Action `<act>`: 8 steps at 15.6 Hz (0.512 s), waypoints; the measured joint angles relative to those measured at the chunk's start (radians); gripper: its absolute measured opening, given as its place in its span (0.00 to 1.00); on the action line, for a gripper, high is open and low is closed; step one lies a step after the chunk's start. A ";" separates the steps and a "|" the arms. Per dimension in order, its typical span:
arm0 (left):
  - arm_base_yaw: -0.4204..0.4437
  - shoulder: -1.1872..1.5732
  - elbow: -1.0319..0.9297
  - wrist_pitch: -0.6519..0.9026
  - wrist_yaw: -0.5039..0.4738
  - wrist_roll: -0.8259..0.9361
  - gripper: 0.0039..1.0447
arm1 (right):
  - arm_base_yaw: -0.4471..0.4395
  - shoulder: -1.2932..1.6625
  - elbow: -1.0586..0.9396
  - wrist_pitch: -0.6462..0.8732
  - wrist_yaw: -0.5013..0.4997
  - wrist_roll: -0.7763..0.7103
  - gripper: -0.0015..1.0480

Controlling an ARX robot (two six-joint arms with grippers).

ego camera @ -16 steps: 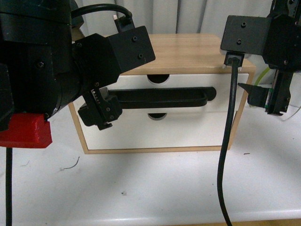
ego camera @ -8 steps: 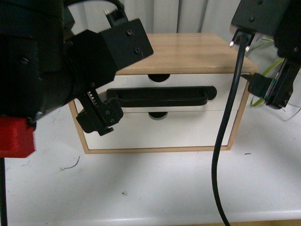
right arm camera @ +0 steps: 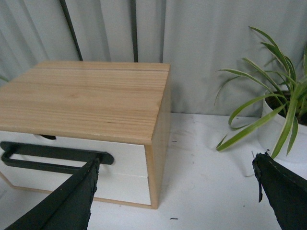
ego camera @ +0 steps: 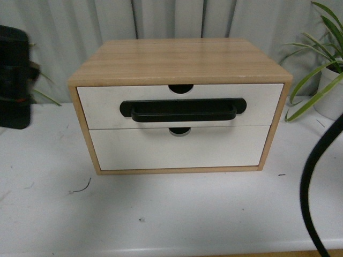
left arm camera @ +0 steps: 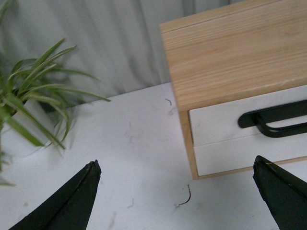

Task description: Close drawer sideways

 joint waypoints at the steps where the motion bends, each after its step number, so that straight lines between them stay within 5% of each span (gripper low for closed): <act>1: 0.014 -0.076 -0.033 -0.042 -0.015 -0.027 0.94 | -0.029 -0.086 -0.043 -0.024 -0.018 0.075 0.94; 3: 0.049 -0.237 -0.096 -0.150 -0.037 -0.084 0.94 | -0.075 -0.254 -0.129 -0.078 -0.030 0.126 0.94; 5: 0.133 -0.345 -0.249 0.158 0.141 -0.084 0.73 | -0.026 -0.430 -0.243 -0.076 0.137 0.084 0.75; 8: 0.217 -0.442 -0.352 0.171 0.256 -0.084 0.37 | -0.027 -0.610 -0.359 -0.112 0.185 0.060 0.39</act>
